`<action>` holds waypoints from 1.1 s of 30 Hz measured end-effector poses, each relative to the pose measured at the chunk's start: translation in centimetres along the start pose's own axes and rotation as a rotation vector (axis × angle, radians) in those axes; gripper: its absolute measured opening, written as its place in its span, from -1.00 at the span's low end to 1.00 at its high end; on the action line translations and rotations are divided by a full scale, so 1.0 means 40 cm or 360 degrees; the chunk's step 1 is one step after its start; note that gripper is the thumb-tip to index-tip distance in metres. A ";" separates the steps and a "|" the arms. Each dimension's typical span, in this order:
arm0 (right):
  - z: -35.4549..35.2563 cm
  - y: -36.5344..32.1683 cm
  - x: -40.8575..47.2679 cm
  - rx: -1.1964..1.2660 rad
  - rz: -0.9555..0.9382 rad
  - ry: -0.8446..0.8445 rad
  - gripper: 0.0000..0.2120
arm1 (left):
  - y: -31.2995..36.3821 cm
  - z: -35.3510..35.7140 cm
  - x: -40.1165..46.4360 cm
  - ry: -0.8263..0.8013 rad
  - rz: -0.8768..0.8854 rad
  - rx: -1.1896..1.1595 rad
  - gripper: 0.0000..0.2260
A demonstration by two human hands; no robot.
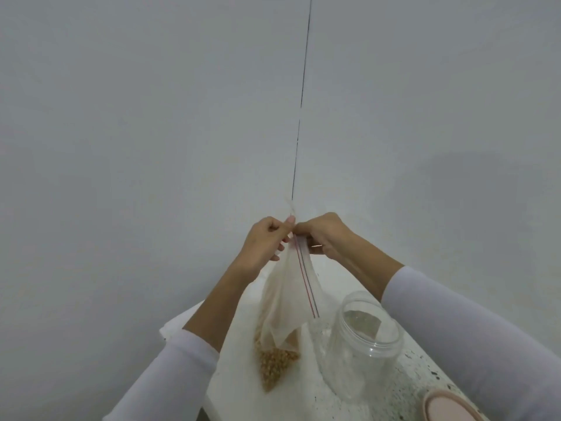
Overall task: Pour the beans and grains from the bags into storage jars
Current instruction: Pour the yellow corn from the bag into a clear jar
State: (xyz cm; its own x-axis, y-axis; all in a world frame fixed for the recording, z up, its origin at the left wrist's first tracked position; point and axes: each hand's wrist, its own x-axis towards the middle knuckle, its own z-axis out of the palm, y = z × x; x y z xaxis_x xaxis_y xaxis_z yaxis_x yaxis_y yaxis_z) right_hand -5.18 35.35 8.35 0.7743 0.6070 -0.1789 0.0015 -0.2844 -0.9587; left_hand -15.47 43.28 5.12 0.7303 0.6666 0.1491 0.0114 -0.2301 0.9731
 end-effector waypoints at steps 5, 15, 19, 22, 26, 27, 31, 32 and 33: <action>-0.020 0.016 0.002 0.0241 0.0207 -0.0158 -0.88 | -0.021 0.019 0.004 -0.0217 -0.0066 -0.0185 -0.76; -0.028 0.041 0.022 0.0295 0.0230 -0.0346 -0.89 | -0.022 -0.001 0.029 -0.0303 -0.0143 -0.0275 -0.89; -0.032 0.037 0.022 0.0142 0.0131 -0.0375 -0.87 | -0.018 -0.011 0.039 -0.0355 -0.0202 -0.0366 -0.84; -0.035 0.032 0.021 0.0082 0.0122 -0.0393 -0.86 | -0.018 -0.009 0.044 -0.0359 -0.0214 -0.0376 -0.83; -0.051 0.024 0.016 0.0071 0.0099 -0.0427 -0.85 | -0.019 0.001 0.054 -0.0429 -0.0202 -0.0292 -0.76; -0.054 0.023 0.016 0.0096 0.0111 -0.0438 -0.82 | -0.017 0.004 0.056 -0.0448 -0.0197 -0.0257 -0.74; -0.065 0.039 0.019 0.0341 0.0293 -0.0499 -0.76 | -0.017 0.007 0.048 -0.0491 -0.0191 -0.0289 -0.85; -0.066 0.041 0.019 0.0330 0.0303 -0.0523 -0.77 | -0.018 0.003 0.048 -0.0496 -0.0197 -0.0311 -0.89; -0.069 0.039 0.020 0.0255 0.0274 -0.0529 -0.79 | -0.018 -0.002 0.049 -0.0503 -0.0201 -0.0310 -0.92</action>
State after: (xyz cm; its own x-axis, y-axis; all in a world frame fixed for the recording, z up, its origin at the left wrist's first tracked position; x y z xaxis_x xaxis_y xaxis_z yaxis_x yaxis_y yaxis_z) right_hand -2.83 33.34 7.31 0.5076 0.7749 -0.3765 -0.2296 -0.2996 -0.9260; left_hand -14.11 44.80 4.74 0.9060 0.4231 -0.0058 0.0070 -0.0014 1.0000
